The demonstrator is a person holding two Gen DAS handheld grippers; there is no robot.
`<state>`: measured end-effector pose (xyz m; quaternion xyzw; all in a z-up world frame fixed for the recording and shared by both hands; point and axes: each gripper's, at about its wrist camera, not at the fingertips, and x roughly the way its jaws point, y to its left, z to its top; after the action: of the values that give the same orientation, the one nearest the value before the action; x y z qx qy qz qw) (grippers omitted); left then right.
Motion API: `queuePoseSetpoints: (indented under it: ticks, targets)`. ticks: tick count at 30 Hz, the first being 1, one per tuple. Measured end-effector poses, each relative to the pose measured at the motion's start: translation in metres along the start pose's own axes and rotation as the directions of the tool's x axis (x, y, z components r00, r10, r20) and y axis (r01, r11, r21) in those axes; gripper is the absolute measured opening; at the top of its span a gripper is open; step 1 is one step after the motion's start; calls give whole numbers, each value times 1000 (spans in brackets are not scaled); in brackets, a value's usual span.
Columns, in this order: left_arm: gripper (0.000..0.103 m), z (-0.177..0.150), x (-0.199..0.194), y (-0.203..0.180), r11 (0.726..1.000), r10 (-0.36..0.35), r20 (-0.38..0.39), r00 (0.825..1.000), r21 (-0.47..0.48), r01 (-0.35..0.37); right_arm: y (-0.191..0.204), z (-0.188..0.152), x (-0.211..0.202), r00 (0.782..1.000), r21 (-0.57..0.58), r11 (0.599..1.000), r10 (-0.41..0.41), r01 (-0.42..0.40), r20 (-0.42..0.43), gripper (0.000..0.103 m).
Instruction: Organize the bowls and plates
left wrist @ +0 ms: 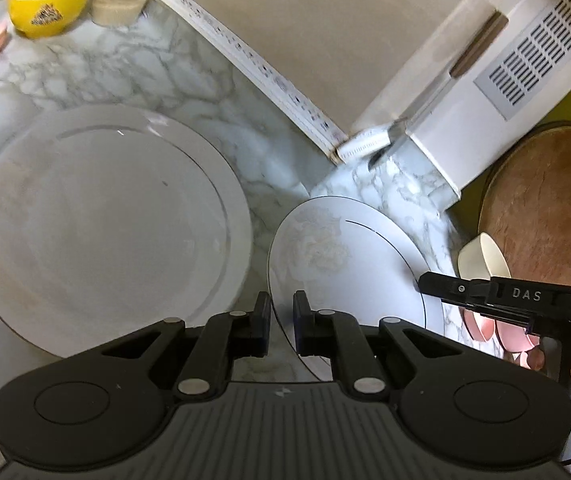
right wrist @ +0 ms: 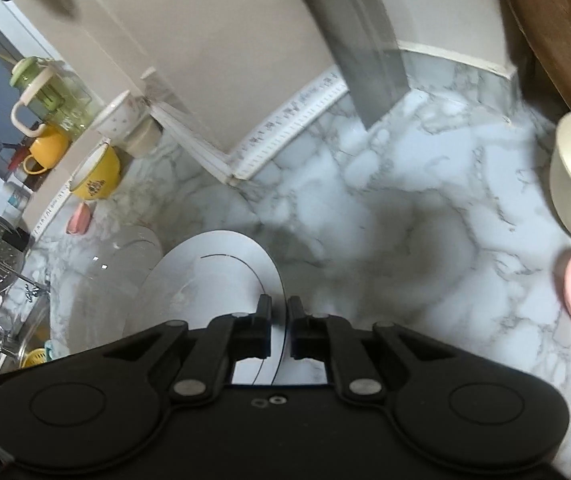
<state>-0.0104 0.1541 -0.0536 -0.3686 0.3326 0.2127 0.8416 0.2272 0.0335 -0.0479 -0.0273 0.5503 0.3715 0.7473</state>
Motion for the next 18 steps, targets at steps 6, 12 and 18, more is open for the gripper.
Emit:
queuePoseSetpoints:
  ticks: [6, 12, 18]
  targets:
    - [11, 16, -16, 26, 1000, 9, 33, 999, -16, -9, 32, 2, 13, 999, 4, 1000, 30, -31, 16, 8]
    - [11, 32, -34, 62, 998, 35, 64, 997, -54, -32, 64, -5, 38, 998, 11, 998, 54, -54, 11, 8]
    - [11, 42, -42, 98, 995, 79, 68, 995, -62, -74, 90, -13, 61, 998, 21, 998, 65, -65, -2, 8]
